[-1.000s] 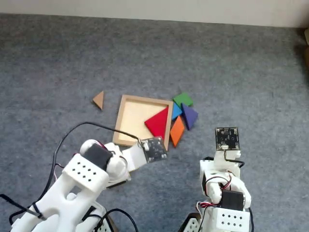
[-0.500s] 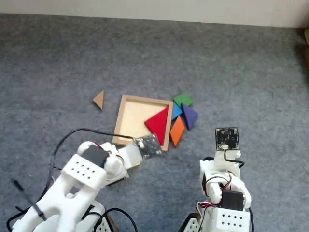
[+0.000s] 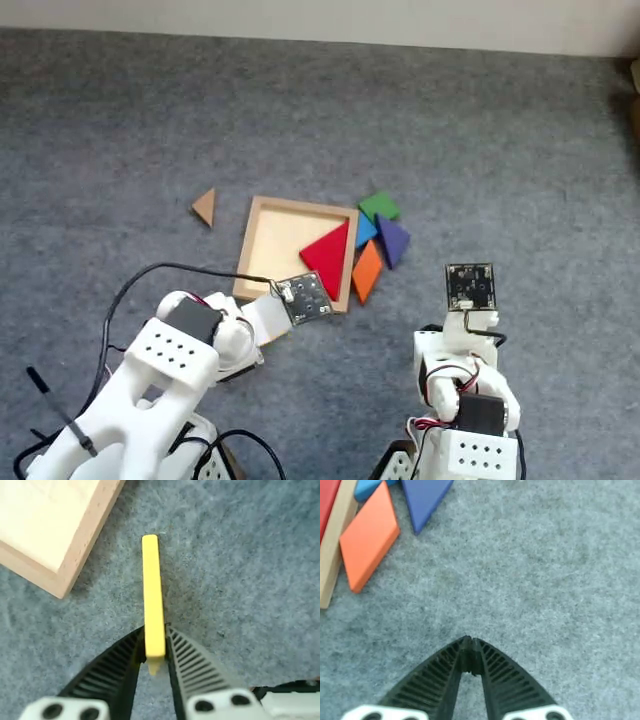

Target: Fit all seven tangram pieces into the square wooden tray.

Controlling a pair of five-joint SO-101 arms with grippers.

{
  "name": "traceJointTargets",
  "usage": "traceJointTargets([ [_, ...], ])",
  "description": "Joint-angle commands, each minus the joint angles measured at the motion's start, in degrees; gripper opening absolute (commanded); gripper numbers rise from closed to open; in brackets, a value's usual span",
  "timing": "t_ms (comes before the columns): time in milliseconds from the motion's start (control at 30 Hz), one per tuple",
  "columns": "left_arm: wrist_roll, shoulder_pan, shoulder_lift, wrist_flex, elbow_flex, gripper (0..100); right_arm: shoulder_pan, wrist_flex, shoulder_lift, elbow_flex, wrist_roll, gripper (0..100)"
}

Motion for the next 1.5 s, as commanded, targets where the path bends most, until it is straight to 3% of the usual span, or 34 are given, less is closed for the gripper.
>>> traceJointTargets([
  [0, -0.4, -0.9, -1.0, -0.1, -2.1, 0, 0.7, 0.0, -0.7, 4.6, 0.6, 1.6],
  [233, -0.2, -0.9, -0.7, 9.3, -14.0, 1, 0.7, 0.0, -0.7, 4.6, 0.6, 1.6],
  [433, -0.4, -0.7, -0.3, 9.6, -20.1, 1, 0.7, 0.0, -0.7, 4.6, 0.6, 1.6],
  [667, -0.4, 4.5, 0.6, 9.0, -21.6, 1, 0.7, 0.0, -0.7, 4.6, 0.6, 1.6],
  [1033, -0.4, 5.4, 29.5, 7.6, -40.5, 1, 0.7, 0.0, -0.7, 4.6, 0.6, 1.6],
  [1467, -3.5, 5.4, 54.3, 7.6, -57.5, 2, 0.7, 0.0, -0.7, 4.6, 0.6, 1.6],
])
